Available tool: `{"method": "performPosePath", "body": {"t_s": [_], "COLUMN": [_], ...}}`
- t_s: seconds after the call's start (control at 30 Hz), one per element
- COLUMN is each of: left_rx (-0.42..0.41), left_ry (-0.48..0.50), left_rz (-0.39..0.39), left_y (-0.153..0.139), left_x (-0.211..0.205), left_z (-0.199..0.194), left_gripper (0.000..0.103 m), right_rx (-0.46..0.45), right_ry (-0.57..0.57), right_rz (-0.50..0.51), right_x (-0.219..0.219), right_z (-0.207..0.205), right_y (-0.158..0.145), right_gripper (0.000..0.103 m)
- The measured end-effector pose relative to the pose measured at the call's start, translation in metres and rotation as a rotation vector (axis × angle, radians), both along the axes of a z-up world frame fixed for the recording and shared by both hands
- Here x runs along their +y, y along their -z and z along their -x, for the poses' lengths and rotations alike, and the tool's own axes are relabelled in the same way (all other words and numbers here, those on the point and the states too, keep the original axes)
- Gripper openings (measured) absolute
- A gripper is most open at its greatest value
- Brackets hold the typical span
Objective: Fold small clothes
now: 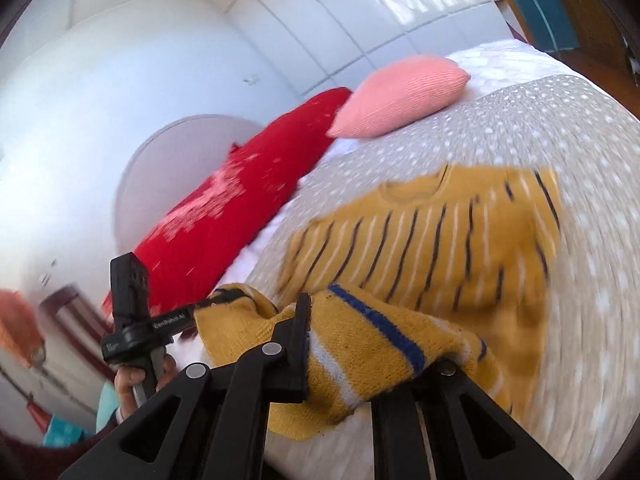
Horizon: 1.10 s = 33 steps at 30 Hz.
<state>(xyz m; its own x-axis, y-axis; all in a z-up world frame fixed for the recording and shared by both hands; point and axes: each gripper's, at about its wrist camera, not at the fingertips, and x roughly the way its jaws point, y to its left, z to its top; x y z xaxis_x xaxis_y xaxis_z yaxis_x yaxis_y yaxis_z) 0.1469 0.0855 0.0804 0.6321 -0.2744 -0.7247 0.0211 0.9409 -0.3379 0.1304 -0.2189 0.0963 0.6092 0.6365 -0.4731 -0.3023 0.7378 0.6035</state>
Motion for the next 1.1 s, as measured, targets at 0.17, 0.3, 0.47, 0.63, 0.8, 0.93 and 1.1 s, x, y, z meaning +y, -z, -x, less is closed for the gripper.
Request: {"method": "performPosePath", "body": {"t_s": [0.17,0.3,0.47,0.63,0.8,0.93,1.1], "left_rx": [0.151,0.128,0.029,0.006,0.006,-0.009,0.081], "left_ry": [-0.049,-0.027,-0.035,0.002,0.075,0.161,0.115], "left_rz": [0.095,0.291,0.219,0.116,-0.04,-0.129,-0.196], "left_y": [0.033,0.029,0.004,-0.006,0.007,0.018,0.031], "left_x": [0.01,0.03,0.041,0.033,0.014,-0.007,-0.023], "left_z": [-0.093,-0.106,-0.098,-0.081,-0.054,-0.042,-0.088], "left_gripper": [0.014,0.041,0.073,0.076,0.078,0.078,0.081], "right_rx": [0.132,0.228,0.246,0.257,0.184,0.126,0.16], "right_ry": [0.124,0.154,0.179,0.209,0.168,0.104,0.086], "right_rz": [0.074,-0.096,-0.27,-0.328,-0.183,-0.058,0.095], "right_x": [-0.002,-0.023,-0.041,-0.048,-0.036,-0.019,-0.001], "right_z": [-0.109,-0.148,-0.164,-0.165,-0.138,-0.118,-0.143], "right_y": [0.038,0.069,0.078,0.075,0.046,0.027,0.039], "right_gripper": [0.028,0.053,0.065,0.071,0.071,0.072,0.071]}}
